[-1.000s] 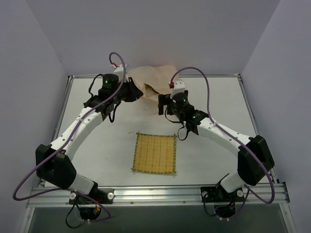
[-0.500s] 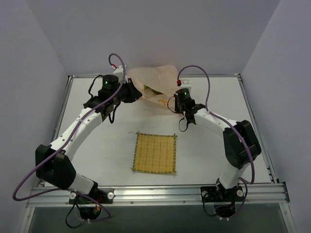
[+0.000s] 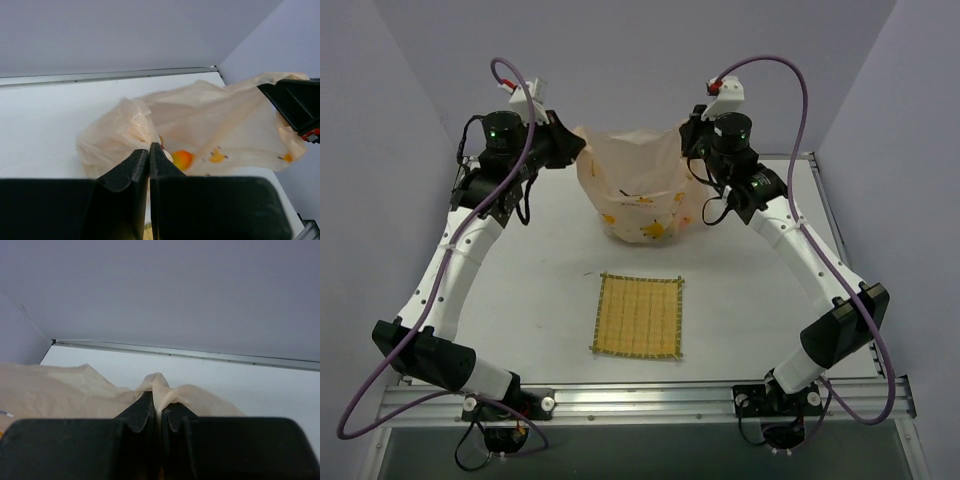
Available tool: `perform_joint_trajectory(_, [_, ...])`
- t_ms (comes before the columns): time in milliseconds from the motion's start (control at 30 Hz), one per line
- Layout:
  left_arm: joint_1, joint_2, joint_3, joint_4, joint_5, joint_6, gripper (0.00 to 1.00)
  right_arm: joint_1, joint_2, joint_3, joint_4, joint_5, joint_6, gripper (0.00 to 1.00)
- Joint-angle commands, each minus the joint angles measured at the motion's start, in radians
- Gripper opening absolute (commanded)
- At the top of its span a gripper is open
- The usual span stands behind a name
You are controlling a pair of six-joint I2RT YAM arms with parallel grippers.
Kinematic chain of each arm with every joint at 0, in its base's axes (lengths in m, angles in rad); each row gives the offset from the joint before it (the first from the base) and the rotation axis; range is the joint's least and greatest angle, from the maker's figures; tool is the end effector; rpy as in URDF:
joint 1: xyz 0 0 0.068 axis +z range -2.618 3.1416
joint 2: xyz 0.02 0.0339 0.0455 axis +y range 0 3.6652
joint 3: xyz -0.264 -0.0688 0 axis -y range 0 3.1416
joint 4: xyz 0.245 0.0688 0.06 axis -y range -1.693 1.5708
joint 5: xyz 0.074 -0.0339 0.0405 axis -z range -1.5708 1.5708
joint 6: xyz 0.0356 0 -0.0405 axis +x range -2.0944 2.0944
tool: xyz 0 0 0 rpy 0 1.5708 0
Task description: Take the fake fruits out of the plastic bag
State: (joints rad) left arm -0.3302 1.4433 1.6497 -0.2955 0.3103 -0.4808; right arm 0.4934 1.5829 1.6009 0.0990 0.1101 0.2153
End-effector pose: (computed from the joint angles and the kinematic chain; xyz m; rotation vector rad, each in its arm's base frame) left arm 0.3005 -0.1145 0.4747 0.1155 1.7264 -0.8642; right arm 0.3328 0.1745 0.4546 -0.1136 1.4694 0.4979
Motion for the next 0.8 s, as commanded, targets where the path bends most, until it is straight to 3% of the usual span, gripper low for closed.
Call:
perform_joint_trajectory(0, [0.046,-0.011,0.071,-0.065,0.021,0.018,0.02,-0.019,0.012,0.063,-0.068,-0.058,-0.010,0.00])
perform_joint_trajectory(433, [0.080,-0.009,0.125,-0.057,0.061,0.005,0.02,-0.023,-0.050,-0.015,-0.082,-0.079,-0.001,0.00])
perform_joint_trajectory(767, [0.083,0.085,0.328,-0.149,0.049,0.048,0.02,-0.032,-0.028,0.069,-0.084,-0.099,-0.031,0.00])
